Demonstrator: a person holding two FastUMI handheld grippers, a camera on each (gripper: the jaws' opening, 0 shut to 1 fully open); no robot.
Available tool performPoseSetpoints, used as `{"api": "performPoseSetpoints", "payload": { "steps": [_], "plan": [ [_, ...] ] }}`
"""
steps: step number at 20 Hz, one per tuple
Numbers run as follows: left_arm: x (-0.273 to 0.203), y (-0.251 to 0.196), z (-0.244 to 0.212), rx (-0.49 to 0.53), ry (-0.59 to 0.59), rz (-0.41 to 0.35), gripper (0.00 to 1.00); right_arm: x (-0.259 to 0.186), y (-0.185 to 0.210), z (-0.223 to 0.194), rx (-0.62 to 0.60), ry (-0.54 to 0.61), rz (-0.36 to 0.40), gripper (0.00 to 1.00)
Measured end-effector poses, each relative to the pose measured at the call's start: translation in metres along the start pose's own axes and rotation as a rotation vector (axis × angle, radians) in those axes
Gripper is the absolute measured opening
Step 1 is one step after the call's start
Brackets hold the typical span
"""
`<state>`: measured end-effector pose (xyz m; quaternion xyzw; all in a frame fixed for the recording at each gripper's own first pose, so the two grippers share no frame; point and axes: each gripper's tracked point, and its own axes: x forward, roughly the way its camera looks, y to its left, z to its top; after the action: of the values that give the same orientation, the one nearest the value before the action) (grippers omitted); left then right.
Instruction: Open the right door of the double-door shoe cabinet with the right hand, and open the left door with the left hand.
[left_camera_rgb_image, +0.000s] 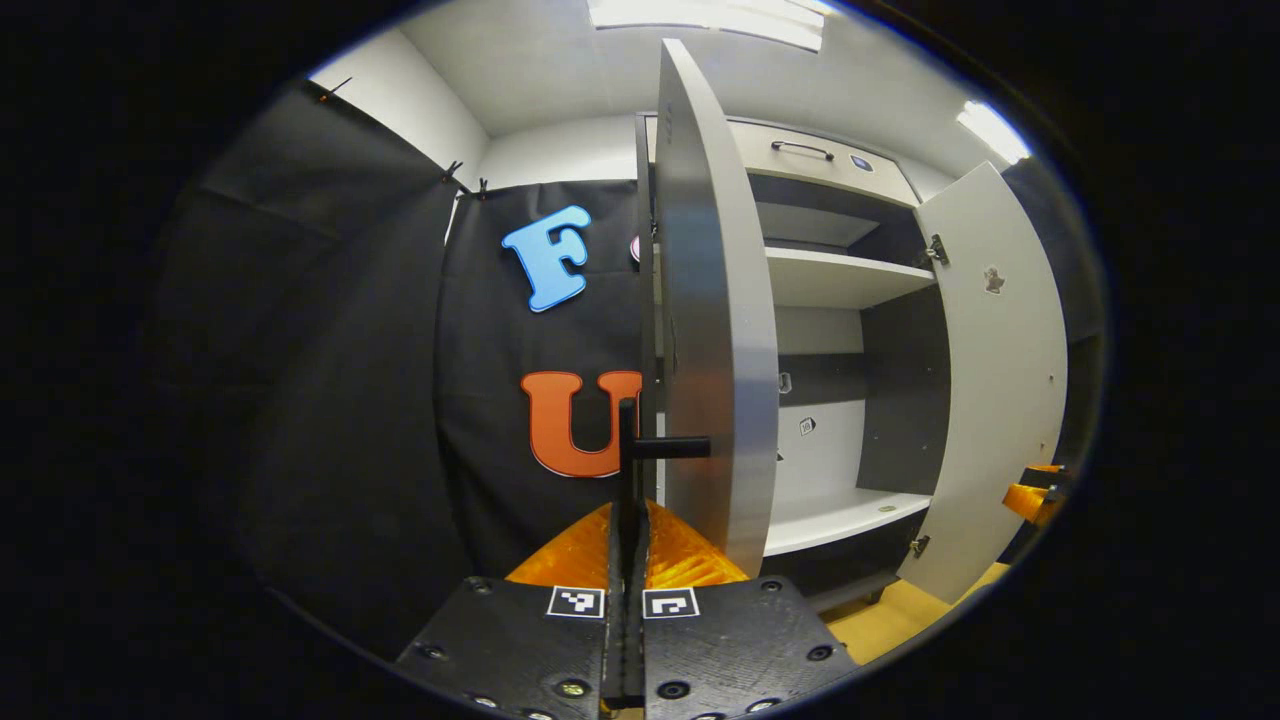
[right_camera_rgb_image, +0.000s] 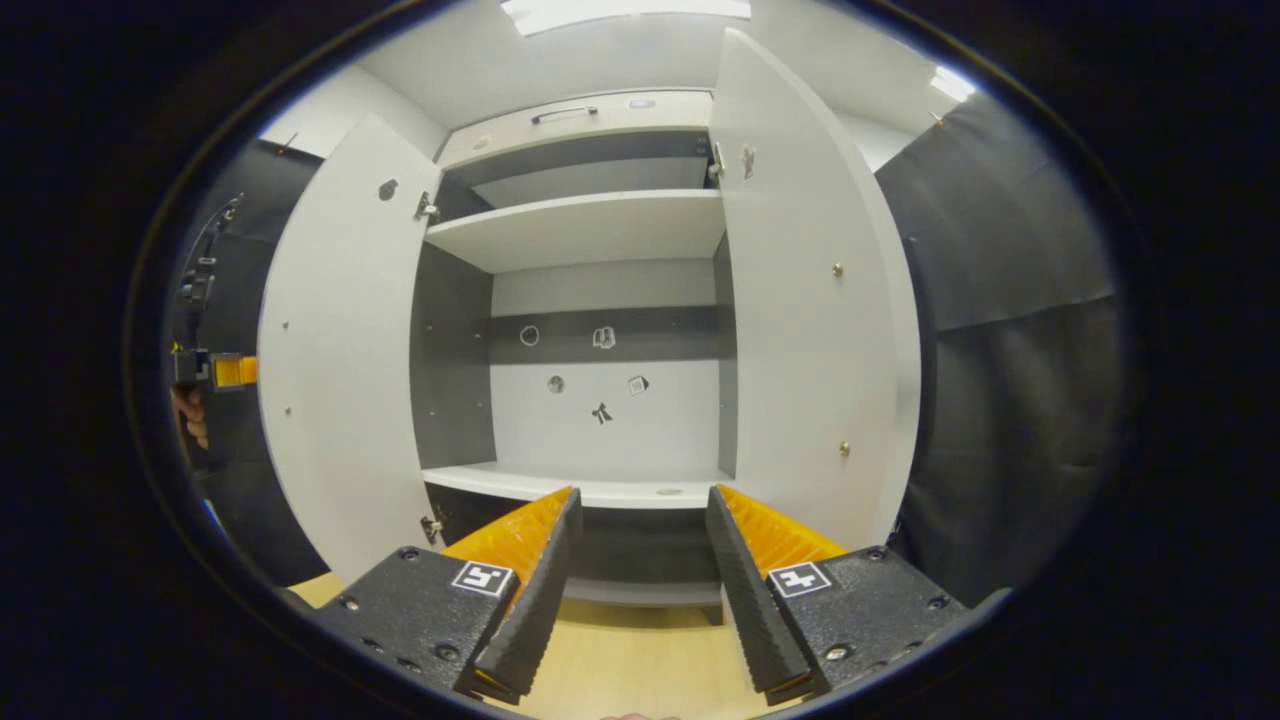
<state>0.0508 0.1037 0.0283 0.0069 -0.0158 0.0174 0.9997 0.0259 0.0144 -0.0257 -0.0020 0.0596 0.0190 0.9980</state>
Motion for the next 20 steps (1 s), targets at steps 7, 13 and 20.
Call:
{"api": "performPoseSetpoints", "payload": {
  "steps": [7,13,20],
  "plan": [
    [-0.005,0.004,-0.006,0.071,-0.029,-0.119,0.01,0.0,0.003,0.002,-0.031,-0.001,0.011,0.78],
    [-0.062,0.005,-0.009,0.034,-0.052,-0.055,0.0,0.0,0.004,-0.003,-0.046,0.014,0.005,0.78],
    [-0.053,-0.079,-0.053,-0.167,0.054,-0.052,0.0,-0.005,0.006,-0.011,-0.025,0.05,-0.004,0.79]
  ]
}}
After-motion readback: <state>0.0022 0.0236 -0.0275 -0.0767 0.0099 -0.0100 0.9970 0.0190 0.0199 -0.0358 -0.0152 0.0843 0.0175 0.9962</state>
